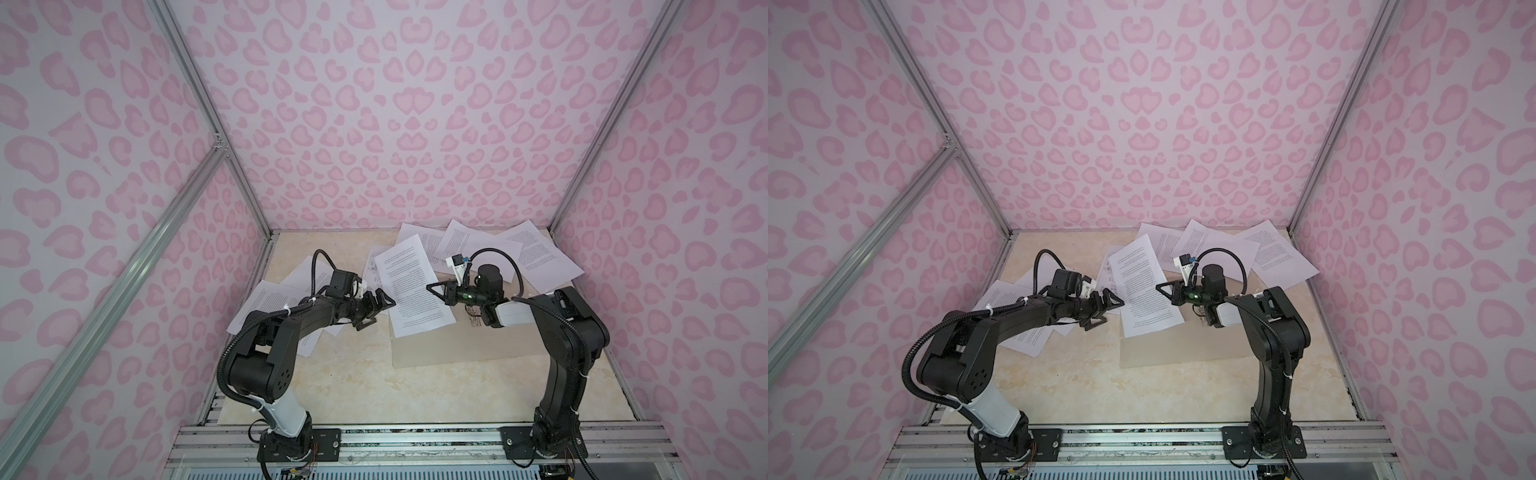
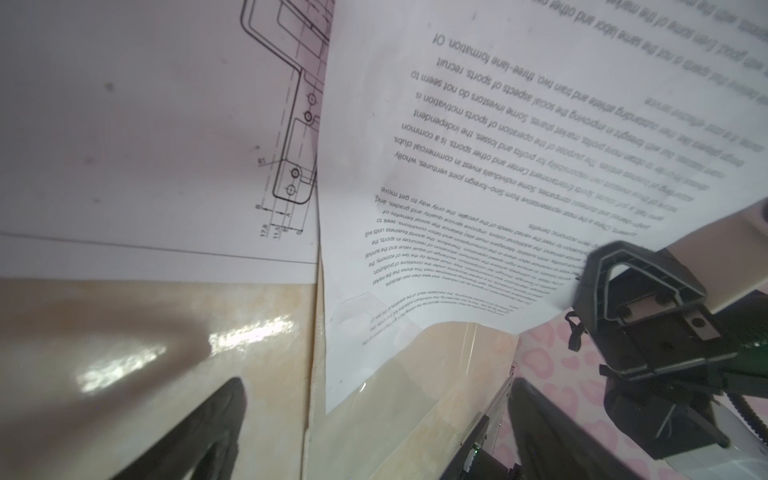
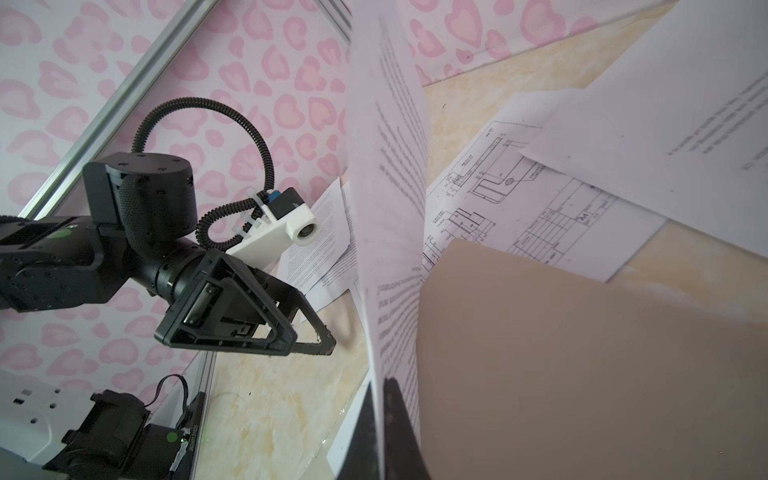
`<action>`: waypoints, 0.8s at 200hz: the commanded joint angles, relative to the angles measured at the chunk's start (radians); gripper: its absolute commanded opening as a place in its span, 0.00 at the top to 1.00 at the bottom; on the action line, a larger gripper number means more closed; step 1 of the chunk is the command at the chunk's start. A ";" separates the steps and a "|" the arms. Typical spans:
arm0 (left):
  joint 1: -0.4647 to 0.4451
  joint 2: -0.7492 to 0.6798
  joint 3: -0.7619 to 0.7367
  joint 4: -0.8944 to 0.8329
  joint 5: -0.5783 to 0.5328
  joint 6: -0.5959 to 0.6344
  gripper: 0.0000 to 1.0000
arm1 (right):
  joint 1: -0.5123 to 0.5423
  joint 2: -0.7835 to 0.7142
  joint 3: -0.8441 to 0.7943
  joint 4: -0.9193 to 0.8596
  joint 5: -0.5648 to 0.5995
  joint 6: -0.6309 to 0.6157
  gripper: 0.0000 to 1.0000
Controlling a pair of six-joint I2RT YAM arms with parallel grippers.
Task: Put the files into the folder
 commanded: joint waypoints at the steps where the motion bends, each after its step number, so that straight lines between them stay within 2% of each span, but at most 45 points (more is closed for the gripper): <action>1: 0.000 0.010 0.014 0.020 0.015 0.005 0.00 | 0.000 -0.004 0.031 -0.176 0.000 -0.032 1.00; 52: 0.001 0.011 0.015 0.015 0.017 0.007 0.00 | 0.000 -0.018 0.066 -0.400 0.046 -0.108 1.00; 80: 0.001 0.019 0.016 0.015 0.020 0.007 0.00 | -0.009 -0.009 0.086 -0.492 -0.002 -0.129 1.00; 116: 0.001 0.028 0.033 0.000 0.019 0.019 0.00 | -0.021 -0.056 0.066 -0.565 0.005 -0.168 1.00; 141: -0.003 0.036 0.062 -0.012 0.019 0.029 0.01 | -0.019 -0.076 0.109 -0.706 0.081 -0.258 1.00; 160: -0.010 0.049 0.092 -0.022 0.019 0.025 0.01 | -0.016 -0.072 0.146 -0.766 0.113 -0.283 1.00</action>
